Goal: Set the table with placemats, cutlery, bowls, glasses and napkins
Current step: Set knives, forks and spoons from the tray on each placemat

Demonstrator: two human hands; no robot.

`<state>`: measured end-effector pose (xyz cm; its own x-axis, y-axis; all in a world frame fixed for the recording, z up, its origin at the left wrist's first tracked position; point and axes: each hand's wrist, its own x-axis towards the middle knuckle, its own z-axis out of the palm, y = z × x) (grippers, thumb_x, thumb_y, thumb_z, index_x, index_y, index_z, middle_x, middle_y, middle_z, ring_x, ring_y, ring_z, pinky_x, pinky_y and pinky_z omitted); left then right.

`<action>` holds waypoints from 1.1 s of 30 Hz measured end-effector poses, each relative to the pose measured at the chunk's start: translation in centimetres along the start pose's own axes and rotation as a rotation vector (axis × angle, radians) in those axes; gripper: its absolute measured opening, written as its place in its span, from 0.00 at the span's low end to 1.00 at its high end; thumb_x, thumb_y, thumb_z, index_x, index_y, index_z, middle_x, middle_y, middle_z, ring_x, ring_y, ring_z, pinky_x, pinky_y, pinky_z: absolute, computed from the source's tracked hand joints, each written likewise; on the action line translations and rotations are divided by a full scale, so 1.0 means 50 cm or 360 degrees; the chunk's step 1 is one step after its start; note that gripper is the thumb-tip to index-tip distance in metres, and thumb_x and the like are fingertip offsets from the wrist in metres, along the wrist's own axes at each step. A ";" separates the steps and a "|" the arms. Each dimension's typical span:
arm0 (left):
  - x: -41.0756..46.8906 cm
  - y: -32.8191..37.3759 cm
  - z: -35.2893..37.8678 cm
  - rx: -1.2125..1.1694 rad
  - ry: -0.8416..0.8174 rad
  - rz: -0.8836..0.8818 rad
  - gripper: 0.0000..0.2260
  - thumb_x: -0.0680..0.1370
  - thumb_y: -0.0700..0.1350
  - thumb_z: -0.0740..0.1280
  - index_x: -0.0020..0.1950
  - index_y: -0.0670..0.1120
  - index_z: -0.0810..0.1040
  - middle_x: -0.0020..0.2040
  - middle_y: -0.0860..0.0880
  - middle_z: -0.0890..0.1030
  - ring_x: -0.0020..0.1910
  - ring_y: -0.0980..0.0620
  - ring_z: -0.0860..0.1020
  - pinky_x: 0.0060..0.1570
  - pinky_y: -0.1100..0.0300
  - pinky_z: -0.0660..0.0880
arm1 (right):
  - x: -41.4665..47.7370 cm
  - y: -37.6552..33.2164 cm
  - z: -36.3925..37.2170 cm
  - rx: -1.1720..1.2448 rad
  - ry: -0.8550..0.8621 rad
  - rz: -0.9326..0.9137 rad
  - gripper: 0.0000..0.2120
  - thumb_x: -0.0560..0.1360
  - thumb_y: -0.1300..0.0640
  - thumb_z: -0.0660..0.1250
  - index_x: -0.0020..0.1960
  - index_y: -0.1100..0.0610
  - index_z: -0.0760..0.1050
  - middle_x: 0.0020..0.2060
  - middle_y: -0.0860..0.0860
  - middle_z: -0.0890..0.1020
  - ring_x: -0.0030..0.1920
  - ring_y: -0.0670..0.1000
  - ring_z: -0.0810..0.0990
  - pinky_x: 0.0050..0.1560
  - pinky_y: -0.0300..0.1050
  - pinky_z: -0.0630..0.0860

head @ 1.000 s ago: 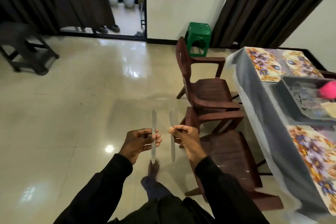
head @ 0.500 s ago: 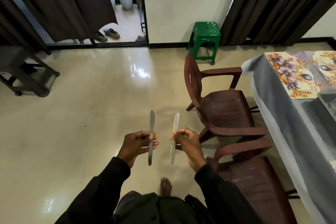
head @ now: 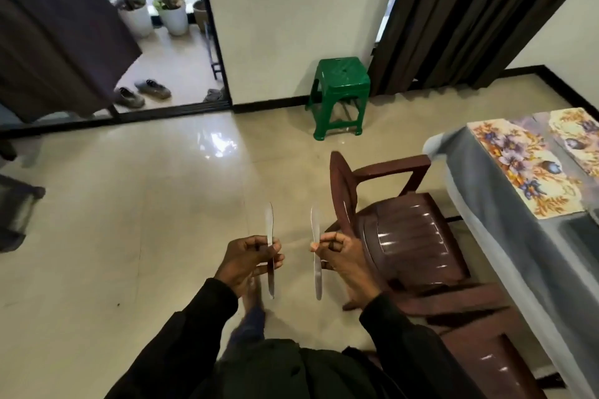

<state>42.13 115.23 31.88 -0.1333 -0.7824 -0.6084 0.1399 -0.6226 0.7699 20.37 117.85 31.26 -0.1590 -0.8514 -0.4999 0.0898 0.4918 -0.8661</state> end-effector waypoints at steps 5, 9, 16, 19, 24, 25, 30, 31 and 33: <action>0.174 0.182 -0.022 0.0104 -0.0169 0.0030 0.05 0.75 0.31 0.73 0.50 0.32 0.82 0.44 0.38 0.83 0.45 0.36 0.84 0.49 0.48 0.84 | 0.139 -0.124 0.073 0.0115 0.0161 -0.0039 0.08 0.72 0.64 0.77 0.49 0.61 0.81 0.44 0.57 0.87 0.43 0.53 0.85 0.46 0.52 0.84; 0.310 0.318 -0.018 0.0210 -0.0236 0.0027 0.07 0.75 0.31 0.73 0.52 0.30 0.82 0.44 0.37 0.84 0.47 0.35 0.85 0.48 0.49 0.84 | 0.262 -0.214 0.129 0.0205 0.0290 -0.0026 0.08 0.72 0.64 0.78 0.49 0.60 0.81 0.44 0.58 0.87 0.42 0.53 0.85 0.47 0.54 0.83; 0.532 0.461 0.014 0.0279 -0.0375 -0.0048 0.08 0.75 0.32 0.74 0.52 0.30 0.82 0.45 0.35 0.84 0.48 0.35 0.85 0.49 0.51 0.84 | 0.468 -0.306 0.144 0.0299 0.0502 -0.0005 0.09 0.73 0.61 0.77 0.51 0.64 0.81 0.41 0.55 0.86 0.38 0.49 0.84 0.32 0.36 0.76; 0.648 0.521 0.041 0.0304 -0.0388 -0.0047 0.08 0.75 0.32 0.73 0.52 0.30 0.82 0.47 0.34 0.84 0.47 0.36 0.85 0.47 0.53 0.84 | 0.570 -0.335 0.121 0.0392 0.0595 0.0012 0.08 0.73 0.62 0.77 0.49 0.63 0.82 0.41 0.57 0.86 0.41 0.53 0.84 0.35 0.42 0.80; 0.839 0.636 0.133 0.0408 -0.0435 -0.0083 0.08 0.77 0.32 0.71 0.54 0.30 0.82 0.49 0.33 0.85 0.47 0.37 0.86 0.44 0.56 0.83 | 0.748 -0.396 0.060 0.0551 0.0717 0.0087 0.03 0.74 0.63 0.76 0.46 0.59 0.83 0.45 0.57 0.87 0.46 0.55 0.85 0.51 0.55 0.83; 0.870 0.659 0.154 0.0396 -0.0469 -0.0086 0.08 0.77 0.32 0.71 0.54 0.30 0.82 0.50 0.33 0.85 0.48 0.36 0.85 0.44 0.56 0.83 | 0.779 -0.411 0.044 0.0571 0.0731 0.0090 0.03 0.74 0.63 0.76 0.47 0.59 0.83 0.45 0.57 0.87 0.46 0.56 0.85 0.52 0.56 0.83; 1.022 0.763 0.295 0.0482 -0.0613 -0.0092 0.09 0.77 0.33 0.72 0.56 0.30 0.82 0.52 0.35 0.85 0.50 0.34 0.85 0.46 0.55 0.84 | 0.911 -0.503 -0.047 0.0580 0.0870 0.0036 0.05 0.73 0.62 0.78 0.47 0.62 0.84 0.44 0.58 0.87 0.45 0.55 0.85 0.55 0.62 0.82; 1.047 0.777 0.325 0.0494 -0.0648 -0.0109 0.09 0.77 0.33 0.72 0.56 0.30 0.82 0.52 0.35 0.85 0.50 0.34 0.85 0.46 0.54 0.84 | 0.931 -0.519 -0.066 0.0593 0.0907 0.0029 0.05 0.72 0.62 0.78 0.46 0.62 0.84 0.44 0.59 0.87 0.43 0.54 0.85 0.54 0.61 0.82; 1.092 0.799 0.378 0.0558 -0.0727 -0.0125 0.09 0.76 0.34 0.73 0.56 0.32 0.83 0.51 0.35 0.85 0.49 0.35 0.85 0.49 0.53 0.84 | 0.961 -0.551 -0.097 0.0616 0.0975 0.0009 0.03 0.72 0.61 0.78 0.43 0.60 0.85 0.43 0.60 0.87 0.42 0.54 0.85 0.52 0.59 0.82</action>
<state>21.91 47.96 33.04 -0.5510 -0.5984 -0.5817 -0.2107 -0.5746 0.7908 5.48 64.28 31.11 -0.6697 -0.5381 -0.5118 0.4157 0.2995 -0.8588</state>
